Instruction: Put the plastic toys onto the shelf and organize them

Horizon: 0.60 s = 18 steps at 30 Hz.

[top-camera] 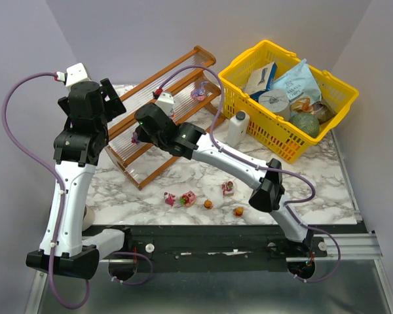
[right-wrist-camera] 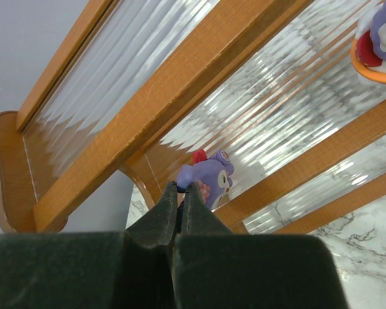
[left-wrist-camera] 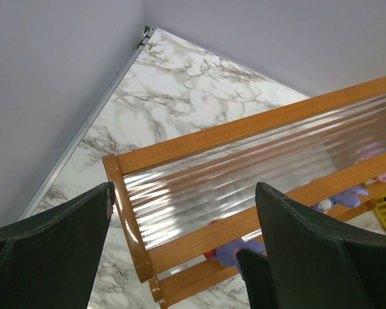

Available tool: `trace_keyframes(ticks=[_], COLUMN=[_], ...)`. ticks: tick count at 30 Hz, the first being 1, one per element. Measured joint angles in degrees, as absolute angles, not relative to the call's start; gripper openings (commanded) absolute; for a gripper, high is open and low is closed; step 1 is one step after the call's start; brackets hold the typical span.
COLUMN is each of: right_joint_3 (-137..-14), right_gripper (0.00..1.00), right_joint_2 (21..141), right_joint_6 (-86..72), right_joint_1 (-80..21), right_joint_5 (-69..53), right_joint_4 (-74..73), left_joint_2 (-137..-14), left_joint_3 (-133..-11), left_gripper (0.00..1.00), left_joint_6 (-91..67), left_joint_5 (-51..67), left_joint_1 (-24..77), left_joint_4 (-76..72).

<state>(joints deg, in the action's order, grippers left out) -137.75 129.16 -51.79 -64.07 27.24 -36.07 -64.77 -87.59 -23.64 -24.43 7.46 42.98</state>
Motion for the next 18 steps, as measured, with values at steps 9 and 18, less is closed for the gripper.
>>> trace_keyframes(ticks=[9, 18], right_joint_3=[-138.5, -138.5], right_gripper=[0.01, 0.06], right_joint_2=[130.8, 131.6], right_joint_6=[-49.6, -48.7], right_joint_1=[-64.1, -64.1], right_joint_5=[27.7, 27.8], right_joint_4=[-36.2, -36.5], left_joint_2=[-64.8, -64.8], left_joint_3=[-87.6, -87.6], left_gripper=[0.99, 0.99], left_joint_6=[-23.6, -23.6], left_joint_5=[-24.4, -24.9], left_joint_1=[7.5, 7.5], left_joint_4=[43.0, 43.0])
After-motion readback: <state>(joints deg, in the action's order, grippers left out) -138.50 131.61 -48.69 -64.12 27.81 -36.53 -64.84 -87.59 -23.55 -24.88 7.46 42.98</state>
